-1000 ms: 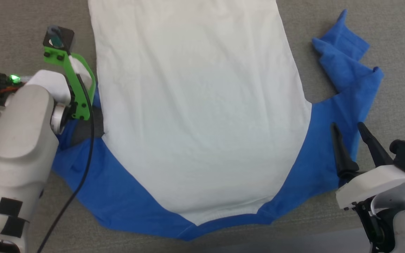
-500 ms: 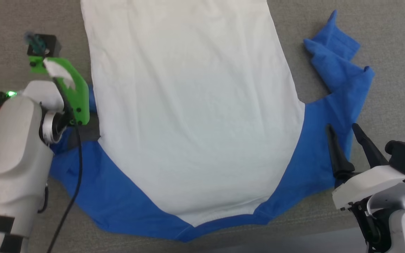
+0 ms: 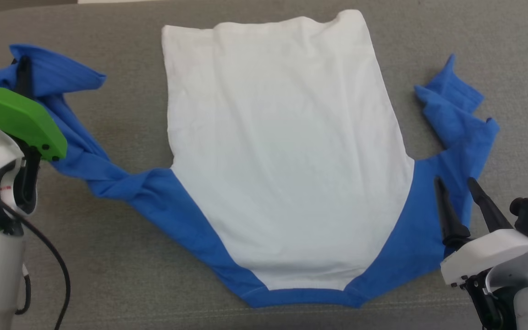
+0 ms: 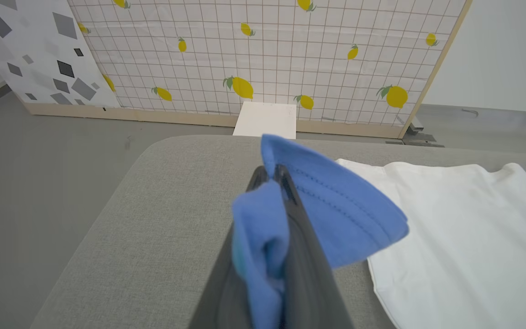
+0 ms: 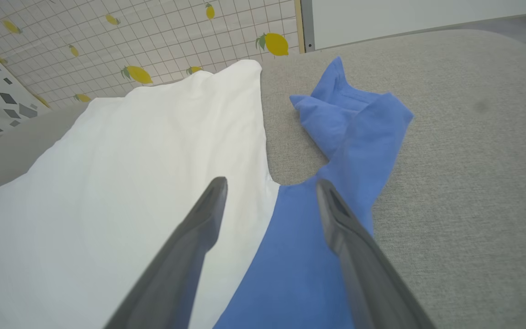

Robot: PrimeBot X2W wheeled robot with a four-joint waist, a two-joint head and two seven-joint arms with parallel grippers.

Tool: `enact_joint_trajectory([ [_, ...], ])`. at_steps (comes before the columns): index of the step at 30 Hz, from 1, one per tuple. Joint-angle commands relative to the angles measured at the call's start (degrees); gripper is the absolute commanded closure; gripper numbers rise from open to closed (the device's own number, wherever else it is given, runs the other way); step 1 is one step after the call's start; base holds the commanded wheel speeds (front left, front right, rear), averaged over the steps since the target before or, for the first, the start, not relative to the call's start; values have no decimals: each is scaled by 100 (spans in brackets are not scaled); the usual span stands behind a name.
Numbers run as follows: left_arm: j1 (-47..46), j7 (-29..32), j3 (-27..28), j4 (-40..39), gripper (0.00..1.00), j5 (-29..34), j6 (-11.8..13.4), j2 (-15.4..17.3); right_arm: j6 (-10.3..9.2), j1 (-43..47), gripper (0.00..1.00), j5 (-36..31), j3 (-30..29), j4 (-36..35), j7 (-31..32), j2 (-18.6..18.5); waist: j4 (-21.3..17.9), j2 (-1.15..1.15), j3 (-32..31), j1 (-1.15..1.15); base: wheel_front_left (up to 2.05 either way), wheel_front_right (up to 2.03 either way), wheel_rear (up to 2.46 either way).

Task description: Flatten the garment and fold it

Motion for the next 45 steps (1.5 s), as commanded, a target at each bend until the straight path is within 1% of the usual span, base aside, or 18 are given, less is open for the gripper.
enact_joint_trajectory([
  [1, 169, 27, 13, -265, 100, -4, 74, 27, -9, 52, 0, 56, -1, 8, -29, -4, 208, 0, -229, 0, 0, 0, 0],
  [4, 385, 105, -46, -856, 100, -71, 165, -97, -9, 90, 0, 90, 6, 21, -30, -4, 243, 0, -303, 0, 0, 0, 0],
  [7, 568, 200, -332, -1410, 100, -144, 202, -379, -9, 115, 0, 107, 16, 34, -25, -4, 254, 0, -358, 0, 0, 0, 0],
  [10, 621, 227, -798, -1712, 100, -241, 150, -812, -9, 122, 0, 120, 14, 41, -22, -4, 244, 0, -380, 0, 0, 0, 0],
  [13, 504, 208, -1399, -1633, 100, -343, -5, -1360, -9, 118, 0, 138, 13, 45, -24, -4, 201, 0, -375, 0, 0, 0, 0],
  [16, 217, 201, -1917, -1138, 100, -391, -204, -1848, -9, 88, 0, 172, 93, 21, -16, -4, 79, 0, -323, 0, 0, 0, 0],
  [18, -35, 217, -2171, -661, 100, -376, -327, -2092, -9, 64, 0, 201, 153, 9, -18, -4, -22, 0, -262, 0, 0, 0, 0],
  [22, -613, 204, -2510, 351, 100, -310, -502, -2422, -9, -7, 0, 275, 253, 41, -59, -4, -288, 0, -82, 0, 0, 0, 0],
  [26, -1149, 117, -2843, 1292, 100, -176, -668, -2570, -9, -85, 0, 366, 367, 172, -155, -4, -608, 0, 141, 0, 0, 0, 0],
  [30, -1473, 52, -3197, 2124, 100, -83, -836, -2636, -9, -164, 0, 452, 473, 338, -286, -4, -906, 0, 337, 0, 0, 0, 0],
  [32, -1510, 43, -3384, 2455, 100, -86, -938, -2653, -9, -194, 0, 491, 523, 417, -346, -4, -1039, 0, 395, 0, 0, 0, 0],
  [33, -1496, 65, -3580, 2734, 100, -101, -1065, -2663, -9, -221, 0, 522, 547, 478, -411, -4, -1133, 0, 435, 0, 0, 0, 0],
  [37, -1380, 138, -3921, 3207, 100, -142, -1247, -2674, -9, -245, 0, 521, 534, 585, -490, -4, -1193, 0, 442, 0, 0, 0, 0],
  [38, -1354, 166, -3993, 3299, 64, -154, -1282, -2675, -9, -245, 0, 513, 524, 602, -497, -4, -1192, 0, 432, 0, 0, 0, 0],
  [39, -1328, 178, -4049, 3389, 0, -191, -1315, -2677, -9, -245, 0, 503, 509, 619, -501, -4, -1182, 0, 415, 0, 0, 0, 0],
  [41, -1309, 117, -4110, 3445, 0, -294, -1343, -2678, -9, -254, 0, 484, 482, 645, -505, -4, -1135, 0, 367, 0, 0, 0, 0],
  [45, -1308, -217, -4037, 3292, 0, -571, -1240, -2680, -9, -256, 0, 426, 448, 621, -482, -4, -975, 0, 217, 0, 0, 0, 0],
])
